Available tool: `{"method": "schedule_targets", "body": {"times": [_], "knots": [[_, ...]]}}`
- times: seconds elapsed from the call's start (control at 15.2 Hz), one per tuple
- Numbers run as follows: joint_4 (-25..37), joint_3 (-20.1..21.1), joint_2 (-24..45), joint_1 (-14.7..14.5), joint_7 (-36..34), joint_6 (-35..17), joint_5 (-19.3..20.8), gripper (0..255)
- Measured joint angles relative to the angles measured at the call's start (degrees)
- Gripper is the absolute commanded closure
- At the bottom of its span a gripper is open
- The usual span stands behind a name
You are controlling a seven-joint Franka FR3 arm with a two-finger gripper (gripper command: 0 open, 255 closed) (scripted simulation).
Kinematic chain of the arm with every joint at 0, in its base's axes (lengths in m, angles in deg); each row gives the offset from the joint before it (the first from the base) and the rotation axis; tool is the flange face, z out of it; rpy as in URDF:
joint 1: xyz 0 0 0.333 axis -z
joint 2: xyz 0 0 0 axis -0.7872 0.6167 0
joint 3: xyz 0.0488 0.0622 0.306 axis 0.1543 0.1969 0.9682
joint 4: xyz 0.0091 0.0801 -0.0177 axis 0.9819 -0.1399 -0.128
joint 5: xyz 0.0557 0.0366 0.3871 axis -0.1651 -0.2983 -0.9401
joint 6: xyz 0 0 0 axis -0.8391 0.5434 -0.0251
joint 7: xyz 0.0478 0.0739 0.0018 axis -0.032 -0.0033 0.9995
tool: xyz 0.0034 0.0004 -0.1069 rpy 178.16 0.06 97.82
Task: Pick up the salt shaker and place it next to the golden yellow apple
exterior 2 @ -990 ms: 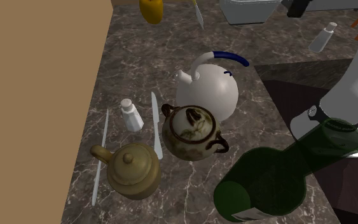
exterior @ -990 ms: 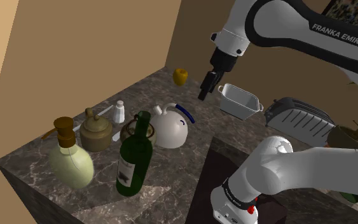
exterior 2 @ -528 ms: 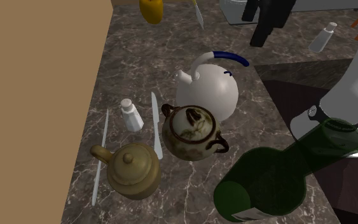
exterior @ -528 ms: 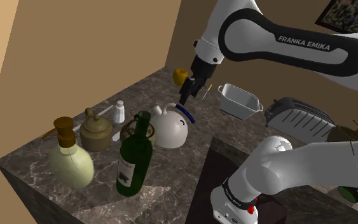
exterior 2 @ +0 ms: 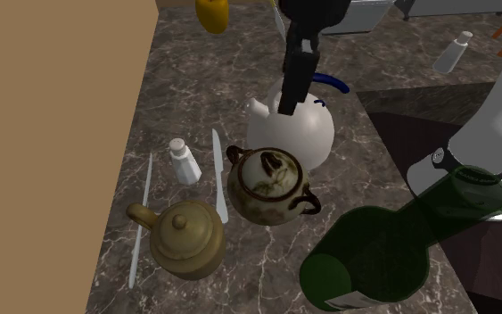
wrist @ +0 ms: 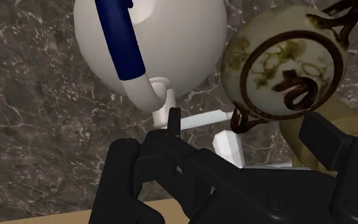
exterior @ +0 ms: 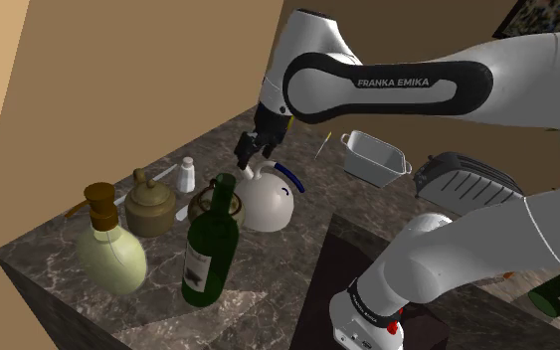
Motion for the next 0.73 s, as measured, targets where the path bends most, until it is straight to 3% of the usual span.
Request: {"method": "schedule_targets", "body": {"times": [0.4, 0.73], "knots": [[4.9, 5.4, 12.4, 2.2, -9.1, -9.6, 4.4, 0], [11.3, 8.8, 24.4, 3.7, -19.2, -16.0, 12.6, 0]]}}
